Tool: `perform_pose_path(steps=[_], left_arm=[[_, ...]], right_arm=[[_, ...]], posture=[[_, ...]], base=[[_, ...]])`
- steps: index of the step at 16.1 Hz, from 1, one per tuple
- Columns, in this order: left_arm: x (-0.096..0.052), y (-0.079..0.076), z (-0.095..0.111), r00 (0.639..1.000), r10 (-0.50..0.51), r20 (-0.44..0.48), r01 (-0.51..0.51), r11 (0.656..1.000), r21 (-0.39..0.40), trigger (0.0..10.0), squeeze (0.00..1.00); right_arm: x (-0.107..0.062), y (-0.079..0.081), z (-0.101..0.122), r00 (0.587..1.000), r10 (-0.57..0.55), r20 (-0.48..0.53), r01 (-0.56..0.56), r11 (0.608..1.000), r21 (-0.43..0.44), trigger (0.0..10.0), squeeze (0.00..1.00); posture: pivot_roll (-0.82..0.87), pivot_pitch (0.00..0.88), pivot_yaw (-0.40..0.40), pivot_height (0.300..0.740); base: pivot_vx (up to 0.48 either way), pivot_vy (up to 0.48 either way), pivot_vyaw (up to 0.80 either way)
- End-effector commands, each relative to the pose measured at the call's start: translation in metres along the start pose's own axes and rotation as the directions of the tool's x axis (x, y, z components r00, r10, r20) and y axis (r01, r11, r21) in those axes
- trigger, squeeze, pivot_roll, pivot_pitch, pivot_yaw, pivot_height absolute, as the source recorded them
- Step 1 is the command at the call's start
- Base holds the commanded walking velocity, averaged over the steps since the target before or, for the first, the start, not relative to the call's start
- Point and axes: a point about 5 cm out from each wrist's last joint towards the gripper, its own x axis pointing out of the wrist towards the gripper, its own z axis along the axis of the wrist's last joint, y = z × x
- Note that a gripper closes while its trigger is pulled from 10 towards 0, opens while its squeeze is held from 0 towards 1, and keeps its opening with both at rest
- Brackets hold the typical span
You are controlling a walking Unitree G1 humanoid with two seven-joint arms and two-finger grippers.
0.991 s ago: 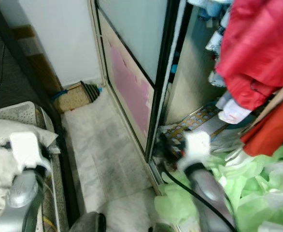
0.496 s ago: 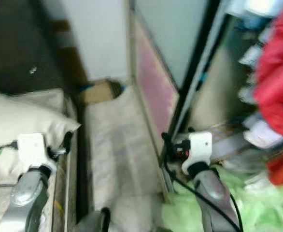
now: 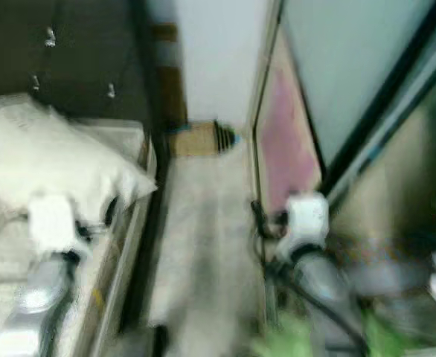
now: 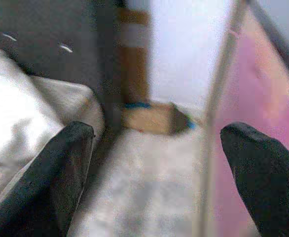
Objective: Clean up the room
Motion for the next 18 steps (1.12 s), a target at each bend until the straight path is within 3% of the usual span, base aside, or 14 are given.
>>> perform_pose_path(steps=[1, 18], left_arm=[[0.001, -0.0031, 0.0056, 0.999, -0.013, 0.038, 0.013, 1.0, 0.006, 10.0, 0.0], [0.0013, -0.0064, 0.0025, 1.0, -0.009, 0.022, 0.009, 1.0, -0.017, 10.0, 0.0]], right_arm=[[-0.0056, -0.0063, -0.0046, 1.0, -0.021, -0.022, 0.021, 1.0, -0.011, 10.0, 0.0], [-0.0031, -0.0039, -0.0121, 0.998, 0.045, -0.049, -0.045, 0.999, -0.007, 10.0, 0.0]], posture=[[-0.02, 0.087, -0.055, 0.74], [-0.02, 0.08, -0.058, 0.74]], base=[[0.0, 0.0, 0.8], [0.0, 0.0, 0.8]])
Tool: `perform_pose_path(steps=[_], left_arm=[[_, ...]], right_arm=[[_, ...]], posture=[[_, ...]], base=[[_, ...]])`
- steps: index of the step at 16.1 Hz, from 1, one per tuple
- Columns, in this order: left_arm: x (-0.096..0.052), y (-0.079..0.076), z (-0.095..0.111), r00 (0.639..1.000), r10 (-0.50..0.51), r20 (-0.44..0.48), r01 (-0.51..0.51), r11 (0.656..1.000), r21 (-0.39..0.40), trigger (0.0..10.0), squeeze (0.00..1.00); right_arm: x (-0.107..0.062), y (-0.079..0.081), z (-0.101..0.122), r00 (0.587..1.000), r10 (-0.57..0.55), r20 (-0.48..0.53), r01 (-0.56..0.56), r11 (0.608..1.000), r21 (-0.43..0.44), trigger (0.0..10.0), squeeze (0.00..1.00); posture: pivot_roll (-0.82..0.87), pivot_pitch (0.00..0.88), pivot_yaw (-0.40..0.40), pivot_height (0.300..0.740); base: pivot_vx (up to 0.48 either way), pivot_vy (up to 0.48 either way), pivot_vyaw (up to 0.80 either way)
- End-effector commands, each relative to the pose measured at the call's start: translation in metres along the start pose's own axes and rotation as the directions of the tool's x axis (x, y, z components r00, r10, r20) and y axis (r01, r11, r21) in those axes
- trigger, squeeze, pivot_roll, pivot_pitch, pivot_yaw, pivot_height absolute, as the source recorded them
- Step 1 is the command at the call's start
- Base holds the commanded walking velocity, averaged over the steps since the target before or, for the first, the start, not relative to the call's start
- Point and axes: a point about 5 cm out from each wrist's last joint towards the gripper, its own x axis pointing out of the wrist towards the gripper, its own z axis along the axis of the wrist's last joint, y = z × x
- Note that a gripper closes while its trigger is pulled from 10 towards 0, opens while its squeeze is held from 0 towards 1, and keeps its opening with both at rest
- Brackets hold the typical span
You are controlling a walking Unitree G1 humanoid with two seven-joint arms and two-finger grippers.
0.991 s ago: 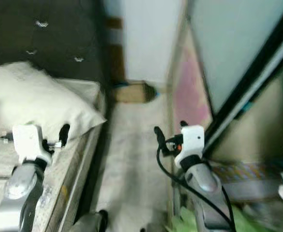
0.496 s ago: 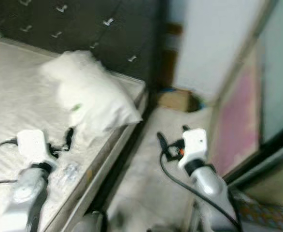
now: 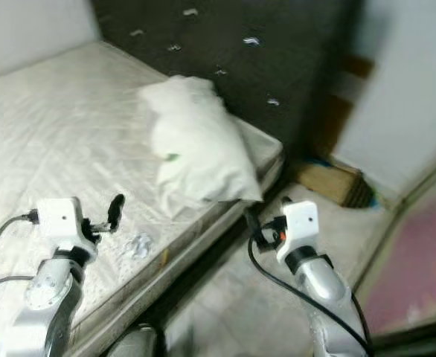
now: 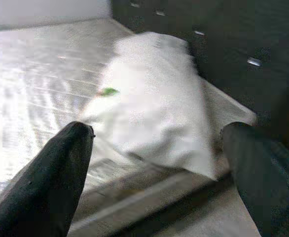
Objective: Clean up the room
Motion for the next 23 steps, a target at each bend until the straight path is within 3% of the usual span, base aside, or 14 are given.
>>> perform_pose_path(steps=[1, 17, 23], left_arm=[[0.0, 0.003, 0.002, 1.0, 0.014, 0.007, -0.014, 1.0, 0.001, 10.0, 0.0], [0.006, -0.003, 0.004, 1.0, -0.022, 0.019, 0.023, 1.0, -0.016, 10.0, 0.0], [0.005, 0.003, 0.004, 1.0, 0.005, 0.022, -0.004, 0.999, -0.054, 10.0, 0.0]], right_arm=[[0.0, 0.0, 0.001, 1.0, 0.003, 0.009, -0.003, 1.0, -0.004, 10.0, 0.0], [0.01, -0.001, 0.008, 0.999, 0.007, 0.048, -0.005, 1.0, -0.023, 10.0, 0.0], [0.009, -0.004, 0.006, 0.999, -0.018, 0.05, 0.019, 1.0, -0.017, 10.0, 0.0]], posture=[[-0.02, 0.08, -0.058, 0.74], [-0.02, 0.087, -0.054, 0.74], [-0.02, 0.078, -0.038, 0.74]], base=[[0.0, 0.0, 0.8], [0.0, 0.0, 0.8], [0.0, 0.0, 0.1]])
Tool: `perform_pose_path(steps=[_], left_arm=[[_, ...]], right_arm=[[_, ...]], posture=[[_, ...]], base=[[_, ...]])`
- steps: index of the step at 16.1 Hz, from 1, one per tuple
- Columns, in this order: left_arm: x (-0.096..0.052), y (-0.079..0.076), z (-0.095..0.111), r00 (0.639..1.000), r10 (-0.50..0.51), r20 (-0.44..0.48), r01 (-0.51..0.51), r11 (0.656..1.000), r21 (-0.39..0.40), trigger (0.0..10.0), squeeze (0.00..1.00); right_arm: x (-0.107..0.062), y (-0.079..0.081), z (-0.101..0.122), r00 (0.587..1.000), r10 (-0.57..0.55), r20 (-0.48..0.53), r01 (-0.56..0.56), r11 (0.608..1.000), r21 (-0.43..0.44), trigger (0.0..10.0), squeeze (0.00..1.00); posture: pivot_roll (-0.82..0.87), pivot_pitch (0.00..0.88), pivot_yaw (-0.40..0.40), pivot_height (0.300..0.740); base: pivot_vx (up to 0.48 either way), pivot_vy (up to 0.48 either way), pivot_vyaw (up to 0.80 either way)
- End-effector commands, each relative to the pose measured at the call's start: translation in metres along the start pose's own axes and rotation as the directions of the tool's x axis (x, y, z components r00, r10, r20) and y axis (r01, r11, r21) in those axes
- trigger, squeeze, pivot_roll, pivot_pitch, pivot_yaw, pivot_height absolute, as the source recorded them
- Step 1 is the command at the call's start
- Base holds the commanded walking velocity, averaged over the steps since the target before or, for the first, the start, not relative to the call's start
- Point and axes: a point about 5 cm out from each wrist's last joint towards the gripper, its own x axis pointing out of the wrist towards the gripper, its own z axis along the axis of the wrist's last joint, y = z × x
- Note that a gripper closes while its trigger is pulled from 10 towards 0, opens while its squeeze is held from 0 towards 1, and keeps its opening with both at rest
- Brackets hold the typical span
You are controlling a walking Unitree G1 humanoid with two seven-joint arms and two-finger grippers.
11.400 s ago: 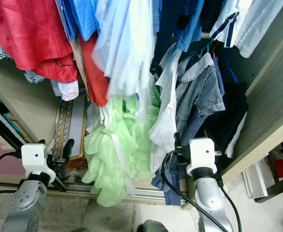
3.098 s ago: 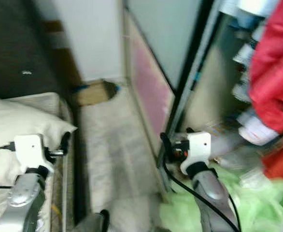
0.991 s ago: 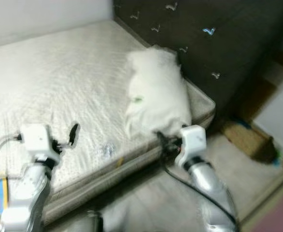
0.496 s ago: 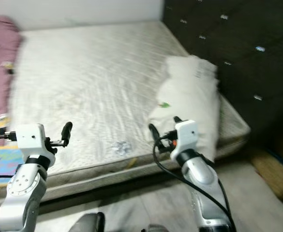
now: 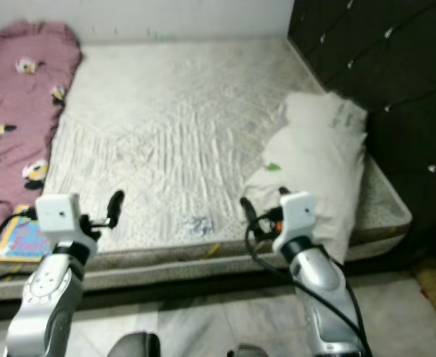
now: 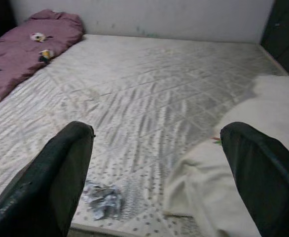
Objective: Clean up the room
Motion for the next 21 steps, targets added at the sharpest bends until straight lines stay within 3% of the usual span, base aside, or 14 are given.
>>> perform_pose_path(steps=[1, 4, 21], left_arm=[[0.002, 0.008, 0.005, 0.999, 0.043, 0.017, -0.043, 0.999, 0.001, 10.0, 0.0], [0.005, 0.004, 0.008, 0.999, 0.012, 0.031, -0.012, 1.0, 0.001, 10.0, 0.0], [0.012, 0.004, 0.01, 0.999, 0.016, 0.04, -0.017, 1.0, 0.024, 10.0, 0.0]], right_arm=[[0.004, 0.002, 0.003, 1.0, 0.004, 0.02, -0.004, 1.0, -0.004, 10.0, 0.0], [0.009, 0.005, 0.005, 0.999, 0.023, 0.027, -0.022, 1.0, -0.014, 10.0, 0.0], [0.015, 0.006, 0.007, 0.999, 0.027, 0.039, -0.025, 0.999, -0.03, 10.0, 0.0]], posture=[[-0.01, 0.074, -0.032, 0.74], [0.0, 0.073, -0.033, 0.74], [0.0, 0.089, -0.03, 0.74]], base=[[0.0, 0.0, 0.0], [0.0, 0.0, 0.0], [0.276, 0.0, 0.0]])
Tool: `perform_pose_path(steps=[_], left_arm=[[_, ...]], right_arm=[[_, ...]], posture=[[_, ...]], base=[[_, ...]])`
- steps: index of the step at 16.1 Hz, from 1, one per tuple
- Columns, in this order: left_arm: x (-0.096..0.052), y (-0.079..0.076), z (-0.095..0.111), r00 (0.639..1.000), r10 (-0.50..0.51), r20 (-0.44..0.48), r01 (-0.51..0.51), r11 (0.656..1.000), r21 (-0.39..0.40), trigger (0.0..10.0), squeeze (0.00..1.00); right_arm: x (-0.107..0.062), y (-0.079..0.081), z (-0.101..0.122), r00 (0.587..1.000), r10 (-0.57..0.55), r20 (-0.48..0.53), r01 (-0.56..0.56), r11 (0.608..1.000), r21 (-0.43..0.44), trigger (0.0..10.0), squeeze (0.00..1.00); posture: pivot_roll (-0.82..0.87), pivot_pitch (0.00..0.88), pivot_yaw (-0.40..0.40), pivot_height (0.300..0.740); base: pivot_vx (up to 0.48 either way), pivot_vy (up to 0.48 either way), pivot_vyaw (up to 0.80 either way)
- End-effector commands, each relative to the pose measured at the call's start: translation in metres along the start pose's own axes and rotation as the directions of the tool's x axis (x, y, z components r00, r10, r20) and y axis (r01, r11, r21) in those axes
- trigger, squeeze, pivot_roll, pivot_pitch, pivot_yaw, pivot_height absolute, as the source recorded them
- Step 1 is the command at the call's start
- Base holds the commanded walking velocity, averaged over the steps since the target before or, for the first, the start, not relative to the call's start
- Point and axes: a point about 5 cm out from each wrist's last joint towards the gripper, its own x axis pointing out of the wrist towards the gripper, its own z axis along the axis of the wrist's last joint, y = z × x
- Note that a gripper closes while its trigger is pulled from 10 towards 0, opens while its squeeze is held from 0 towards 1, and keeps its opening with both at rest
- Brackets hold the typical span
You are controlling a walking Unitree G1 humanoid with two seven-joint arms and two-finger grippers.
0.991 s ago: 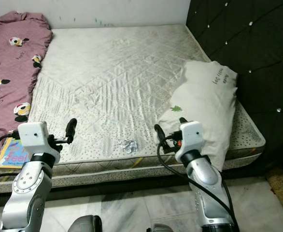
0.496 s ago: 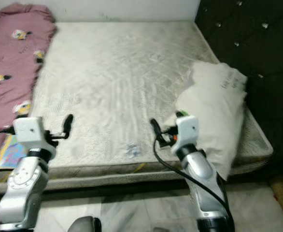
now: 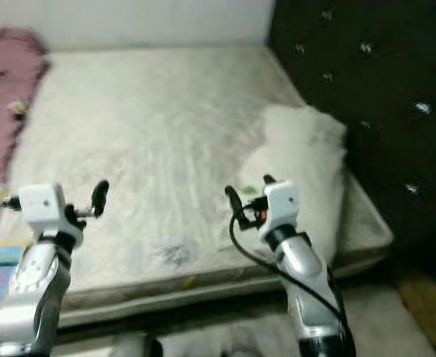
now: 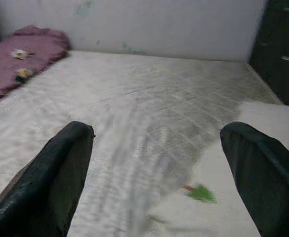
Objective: Clean up the room
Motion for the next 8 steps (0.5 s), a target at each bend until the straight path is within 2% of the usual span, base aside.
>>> perform_pose_path(steps=[1, 4, 6, 8], left_arm=[[-0.0006, -0.0043, -0.0019, 1.0, -0.004, 0.0, 0.004, 1.0, 0.007, 10.0, 0.0], [0.0028, -0.0058, 0.0004, 1.0, -0.005, 0.006, 0.005, 1.0, -0.013, 10.0, 0.0], [0.0005, -0.0062, -0.0019, 1.0, -0.013, -0.005, 0.013, 1.0, -0.021, 10.0, 0.0], [0.0004, -0.0064, -0.003, 1.0, -0.014, -0.009, 0.014, 1.0, -0.025, 10.0, 0.0]], right_arm=[[-0.0057, -0.0079, -0.0035, 1.0, -0.017, -0.021, 0.016, 1.0, -0.018, 10.0, 0.0], [-0.0043, -0.0058, -0.0053, 0.999, -0.015, -0.028, 0.015, 1.0, -0.018, 10.0, 0.0], [-0.0047, -0.0044, -0.0053, 1.0, -0.016, -0.025, 0.015, 1.0, -0.01, 10.0, 0.0], [-0.0056, -0.0054, -0.0061, 0.999, -0.02, -0.026, 0.02, 1.0, -0.004, 10.0, 0.0]], posture=[[0.0, 0.089, -0.03, 0.74], [0.01, 0.09, -0.031, 0.74], [0.01, 0.087, -0.03, 0.74], [0.01, 0.087, -0.03, 0.74]], base=[[0.0, 0.0, 0.0], [0.0, 0.0, 0.8], [0.0, 0.442, 0.8], [0.0, 0.48, 0.25]])
